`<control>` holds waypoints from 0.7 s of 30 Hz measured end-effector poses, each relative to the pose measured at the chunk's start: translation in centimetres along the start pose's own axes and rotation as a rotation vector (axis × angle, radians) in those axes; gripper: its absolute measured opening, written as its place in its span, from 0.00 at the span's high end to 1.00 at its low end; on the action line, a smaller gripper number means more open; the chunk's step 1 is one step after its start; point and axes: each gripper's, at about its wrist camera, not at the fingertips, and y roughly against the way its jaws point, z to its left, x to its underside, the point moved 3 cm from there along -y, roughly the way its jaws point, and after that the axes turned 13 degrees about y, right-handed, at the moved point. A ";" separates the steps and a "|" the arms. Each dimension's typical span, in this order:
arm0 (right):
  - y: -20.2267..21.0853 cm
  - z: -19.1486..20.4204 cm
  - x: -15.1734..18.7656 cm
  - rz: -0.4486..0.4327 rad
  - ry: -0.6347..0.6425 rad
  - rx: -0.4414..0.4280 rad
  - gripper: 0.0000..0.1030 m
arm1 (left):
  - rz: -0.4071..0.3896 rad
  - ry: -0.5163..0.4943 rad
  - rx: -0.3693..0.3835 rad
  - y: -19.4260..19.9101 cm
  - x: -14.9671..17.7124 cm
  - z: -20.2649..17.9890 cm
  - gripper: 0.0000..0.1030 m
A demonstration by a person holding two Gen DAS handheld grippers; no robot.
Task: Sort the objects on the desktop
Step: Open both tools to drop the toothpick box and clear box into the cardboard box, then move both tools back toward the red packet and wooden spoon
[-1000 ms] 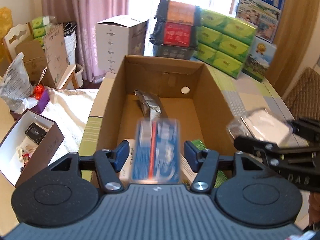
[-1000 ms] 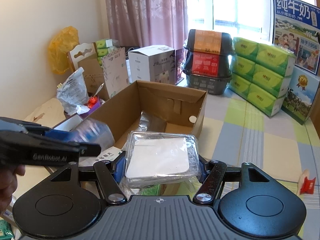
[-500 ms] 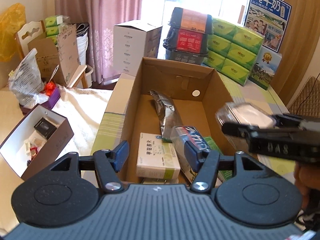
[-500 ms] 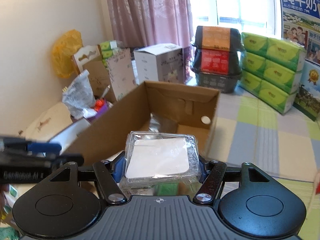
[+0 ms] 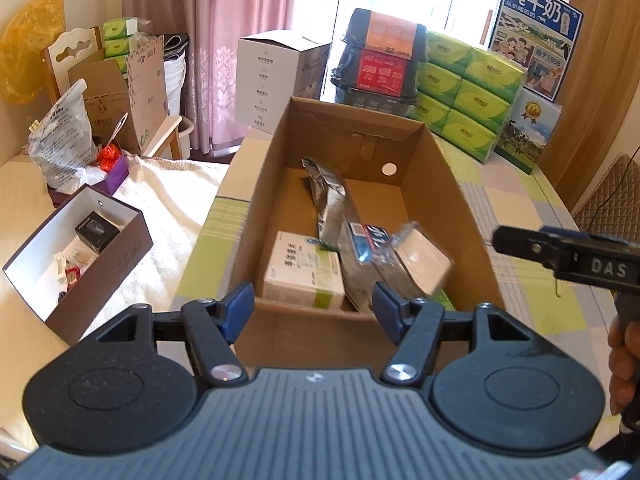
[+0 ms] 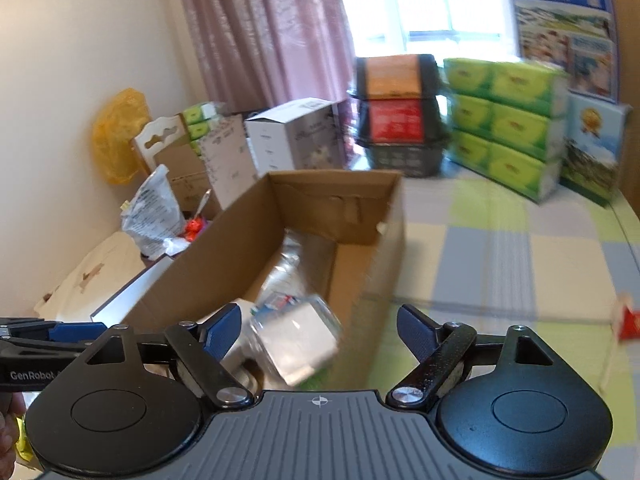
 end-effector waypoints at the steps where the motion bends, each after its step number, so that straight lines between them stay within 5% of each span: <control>1: 0.6 -0.2 0.5 0.004 -0.010 0.005 0.18 | 0.003 -0.001 0.001 0.3 0.4 -0.2 0.41; 21: 10.6 -3.1 7.3 0.048 -0.076 0.064 0.02 | 0.019 -0.002 0.040 5.1 6.6 -5.6 0.15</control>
